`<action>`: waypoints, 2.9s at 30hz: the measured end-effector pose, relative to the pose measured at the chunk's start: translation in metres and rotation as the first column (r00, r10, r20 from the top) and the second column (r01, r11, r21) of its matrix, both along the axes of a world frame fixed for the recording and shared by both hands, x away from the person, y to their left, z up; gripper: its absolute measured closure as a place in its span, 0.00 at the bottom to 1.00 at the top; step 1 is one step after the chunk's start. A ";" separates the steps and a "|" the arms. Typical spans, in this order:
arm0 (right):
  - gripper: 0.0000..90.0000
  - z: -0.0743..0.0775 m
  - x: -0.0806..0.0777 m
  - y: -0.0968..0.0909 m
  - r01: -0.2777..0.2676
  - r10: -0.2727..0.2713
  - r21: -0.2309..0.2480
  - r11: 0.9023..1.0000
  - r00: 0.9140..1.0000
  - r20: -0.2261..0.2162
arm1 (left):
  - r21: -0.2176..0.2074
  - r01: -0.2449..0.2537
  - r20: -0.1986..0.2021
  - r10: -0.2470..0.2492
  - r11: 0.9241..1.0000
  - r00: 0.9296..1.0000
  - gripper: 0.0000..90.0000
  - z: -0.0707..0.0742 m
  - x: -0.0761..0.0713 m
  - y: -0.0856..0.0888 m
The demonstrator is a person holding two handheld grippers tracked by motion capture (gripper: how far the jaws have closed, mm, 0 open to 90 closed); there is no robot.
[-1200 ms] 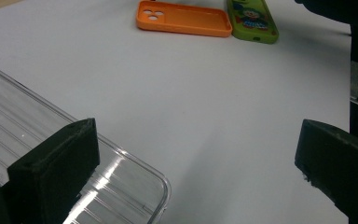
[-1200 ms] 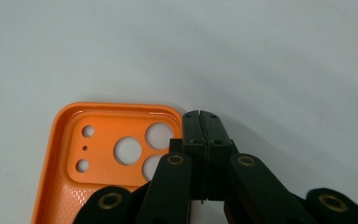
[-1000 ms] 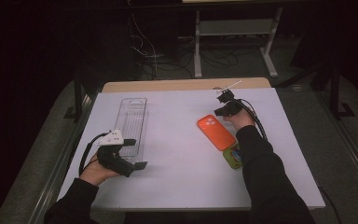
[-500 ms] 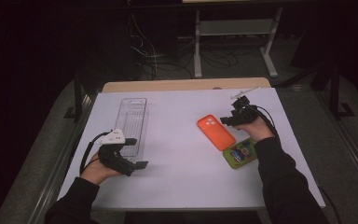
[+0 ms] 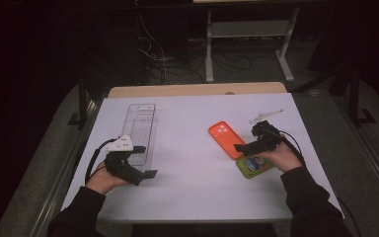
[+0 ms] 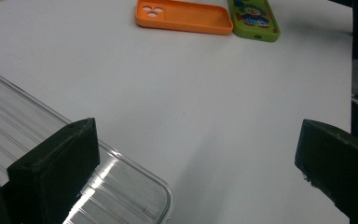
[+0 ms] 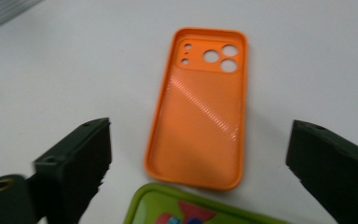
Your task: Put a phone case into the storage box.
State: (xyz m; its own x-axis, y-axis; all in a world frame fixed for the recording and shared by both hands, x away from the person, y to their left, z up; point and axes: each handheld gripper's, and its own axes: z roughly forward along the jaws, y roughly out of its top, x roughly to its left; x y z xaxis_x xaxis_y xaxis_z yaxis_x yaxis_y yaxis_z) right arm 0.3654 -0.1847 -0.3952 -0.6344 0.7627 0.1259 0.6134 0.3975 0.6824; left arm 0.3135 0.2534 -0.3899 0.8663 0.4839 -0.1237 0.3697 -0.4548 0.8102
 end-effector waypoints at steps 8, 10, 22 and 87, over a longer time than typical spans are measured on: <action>0.00 -0.006 -0.032 -0.006 -0.047 0.046 0.032 0.998 0.998 0.037 | -0.016 -0.004 0.020 0.004 1.000 1.000 0.00 0.002 0.003 -0.001; 0.00 -0.008 -0.040 -0.007 -0.071 0.069 0.041 0.997 0.997 0.035 | -0.013 -0.003 0.017 0.003 1.000 1.000 0.00 0.002 0.003 -0.001; 0.00 -0.025 -0.075 -0.012 -0.079 0.075 0.057 0.995 0.995 0.070 | -0.010 -0.005 0.020 0.005 1.000 1.000 0.00 0.001 0.001 -0.003; 0.00 0.018 0.044 0.039 0.062 -0.062 -0.008 0.998 0.998 -0.003 | -0.012 -0.009 0.016 0.009 1.000 1.000 0.00 0.000 0.002 0.002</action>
State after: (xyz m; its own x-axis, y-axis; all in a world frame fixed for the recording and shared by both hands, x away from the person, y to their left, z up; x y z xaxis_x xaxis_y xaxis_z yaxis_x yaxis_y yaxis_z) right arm 0.4099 -0.1459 -0.3774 -0.5851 0.8017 0.1220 0.6393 0.3635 0.6776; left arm 0.3150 0.2554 -0.3895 0.8639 0.4902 -0.1158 0.3606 -0.4414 0.8217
